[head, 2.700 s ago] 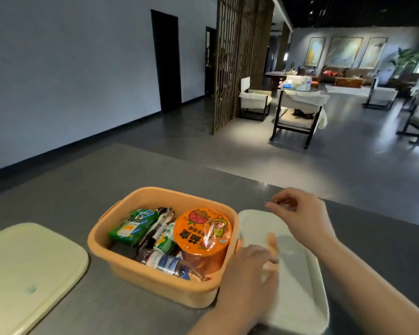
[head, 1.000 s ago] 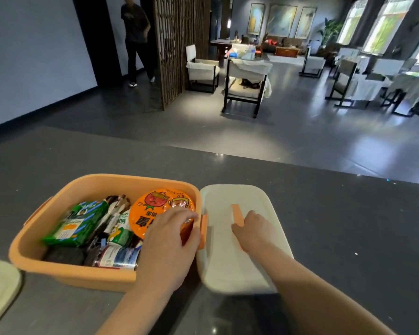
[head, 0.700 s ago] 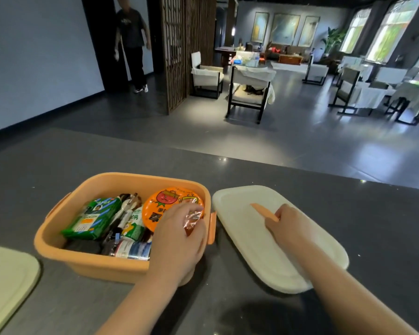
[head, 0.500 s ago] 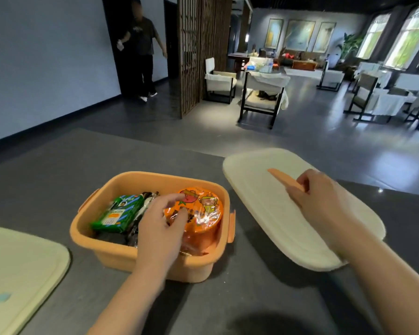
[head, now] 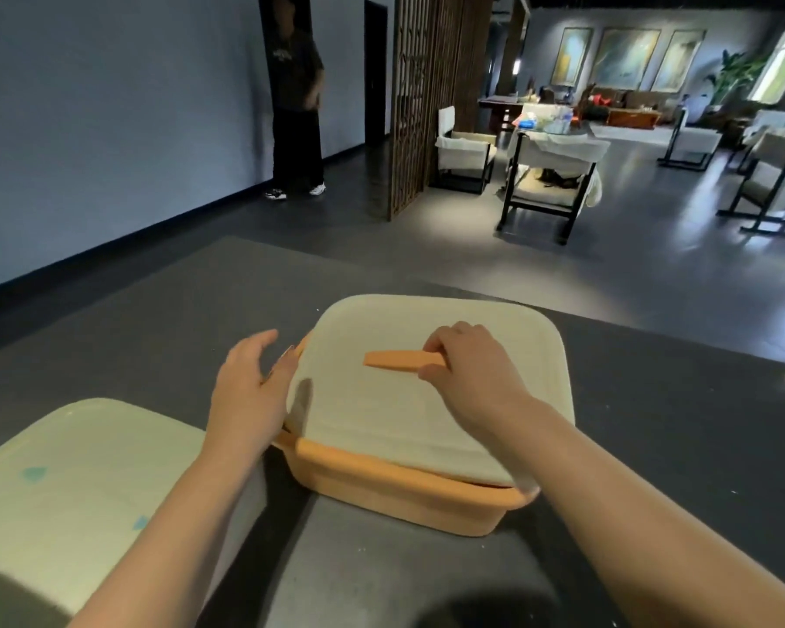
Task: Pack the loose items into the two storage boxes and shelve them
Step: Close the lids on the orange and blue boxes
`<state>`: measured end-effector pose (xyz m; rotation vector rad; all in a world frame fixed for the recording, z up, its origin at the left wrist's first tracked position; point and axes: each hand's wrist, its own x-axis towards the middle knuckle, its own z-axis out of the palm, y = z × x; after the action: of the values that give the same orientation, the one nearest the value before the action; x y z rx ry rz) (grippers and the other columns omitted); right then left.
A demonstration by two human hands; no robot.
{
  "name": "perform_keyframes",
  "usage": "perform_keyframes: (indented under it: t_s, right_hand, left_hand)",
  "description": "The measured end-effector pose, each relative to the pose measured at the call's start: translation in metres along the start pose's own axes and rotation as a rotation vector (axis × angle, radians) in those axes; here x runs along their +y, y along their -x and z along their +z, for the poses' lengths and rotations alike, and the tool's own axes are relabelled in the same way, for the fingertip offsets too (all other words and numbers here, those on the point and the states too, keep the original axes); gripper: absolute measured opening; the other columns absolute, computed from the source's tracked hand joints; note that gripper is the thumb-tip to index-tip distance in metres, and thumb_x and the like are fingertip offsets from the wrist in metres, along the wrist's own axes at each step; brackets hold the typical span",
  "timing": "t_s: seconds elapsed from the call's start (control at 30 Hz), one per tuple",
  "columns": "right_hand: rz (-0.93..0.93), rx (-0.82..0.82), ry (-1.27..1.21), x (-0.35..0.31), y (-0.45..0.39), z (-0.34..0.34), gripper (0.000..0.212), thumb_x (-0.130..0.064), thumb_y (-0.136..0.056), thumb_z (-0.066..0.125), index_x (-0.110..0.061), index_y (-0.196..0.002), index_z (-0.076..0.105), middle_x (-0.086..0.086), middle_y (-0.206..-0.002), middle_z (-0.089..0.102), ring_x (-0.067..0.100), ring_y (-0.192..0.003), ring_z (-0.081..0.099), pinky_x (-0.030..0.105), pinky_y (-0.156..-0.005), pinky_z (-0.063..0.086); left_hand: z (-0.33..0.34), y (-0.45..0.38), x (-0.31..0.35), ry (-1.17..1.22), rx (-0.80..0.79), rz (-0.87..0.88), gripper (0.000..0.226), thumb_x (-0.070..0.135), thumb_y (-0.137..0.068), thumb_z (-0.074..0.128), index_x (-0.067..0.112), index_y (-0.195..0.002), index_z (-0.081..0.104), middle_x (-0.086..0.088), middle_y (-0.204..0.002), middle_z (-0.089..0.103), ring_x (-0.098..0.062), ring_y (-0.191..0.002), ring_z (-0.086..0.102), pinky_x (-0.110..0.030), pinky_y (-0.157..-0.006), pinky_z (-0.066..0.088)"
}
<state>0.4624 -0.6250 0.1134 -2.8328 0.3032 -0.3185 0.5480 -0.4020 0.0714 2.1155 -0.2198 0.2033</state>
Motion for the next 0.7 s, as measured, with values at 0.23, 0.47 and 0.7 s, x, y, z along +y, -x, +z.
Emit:
perform_keyframes:
  t_s: [0.23, 0.47, 0.7]
  right_hand:
    - [0.012, 0.022, -0.039, -0.004, -0.006, -0.01, 0.021, -0.039, -0.091, 0.058, -0.025, -0.106, 0.064, -0.004, -0.101, 0.06, 0.018, -0.094, 0.053, 0.035, -0.084, 0.047]
    - [-0.02, 0.05, 0.058, -0.015, 0.012, 0.028, 0.028, -0.04, -0.097, 0.047, -0.025, -0.118, 0.056, -0.003, -0.114, 0.055, 0.02, -0.105, 0.046, 0.031, -0.087, 0.037]
    - [0.015, 0.067, 0.02, -0.005, 0.018, 0.04, 0.029, -0.042, -0.096, 0.046, -0.028, -0.119, 0.057, -0.005, -0.117, 0.055, 0.019, -0.107, 0.045, 0.031, -0.085, 0.033]
  left_hand:
    - [0.004, -0.011, -0.011, 0.107, -0.108, -0.046, 0.043, 0.042, -0.093, 0.048, 0.033, -0.135, 0.045, 0.008, -0.142, 0.044, -0.014, -0.129, 0.041, -0.032, -0.097, 0.033]
    - [0.011, -0.007, -0.012, -0.171, -0.153, -0.001, 0.043, 0.021, -0.099, 0.039, 0.019, -0.142, 0.038, -0.001, -0.146, 0.041, -0.021, -0.132, 0.039, -0.035, -0.106, 0.031]
    - [0.017, -0.007, -0.004, -0.335, -0.173, 0.04, 0.042, 0.011, -0.096, 0.037, 0.016, -0.137, 0.044, -0.006, -0.142, 0.045, -0.03, -0.129, 0.039, -0.046, -0.103, 0.035]
